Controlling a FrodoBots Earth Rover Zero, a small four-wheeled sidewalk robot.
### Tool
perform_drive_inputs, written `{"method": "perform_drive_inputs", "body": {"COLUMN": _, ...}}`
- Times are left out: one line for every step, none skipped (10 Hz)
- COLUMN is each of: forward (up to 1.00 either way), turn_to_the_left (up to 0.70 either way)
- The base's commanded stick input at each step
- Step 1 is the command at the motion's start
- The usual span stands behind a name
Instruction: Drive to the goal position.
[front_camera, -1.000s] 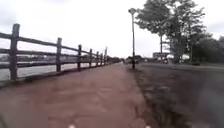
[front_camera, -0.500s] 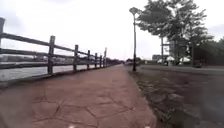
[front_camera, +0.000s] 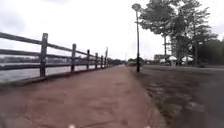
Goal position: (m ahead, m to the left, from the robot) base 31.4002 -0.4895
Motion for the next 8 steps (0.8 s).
{"method": "perform_drive_inputs", "body": {"forward": 1.00, "turn_to_the_left": 0.00}}
{"method": "perform_drive_inputs", "body": {"forward": 1.00, "turn_to_the_left": 0.00}}
{"method": "perform_drive_inputs", "body": {"forward": 1.00, "turn_to_the_left": 0.00}}
{"method": "perform_drive_inputs", "body": {"forward": 1.00, "turn_to_the_left": 0.00}}
{"method": "perform_drive_inputs", "body": {"forward": 1.00, "turn_to_the_left": 0.00}}
{"method": "perform_drive_inputs", "body": {"forward": 1.00, "turn_to_the_left": -0.15}}
{"method": "perform_drive_inputs", "body": {"forward": 1.00, "turn_to_the_left": -0.36}}
{"method": "perform_drive_inputs", "body": {"forward": 1.00, "turn_to_the_left": -0.08}}
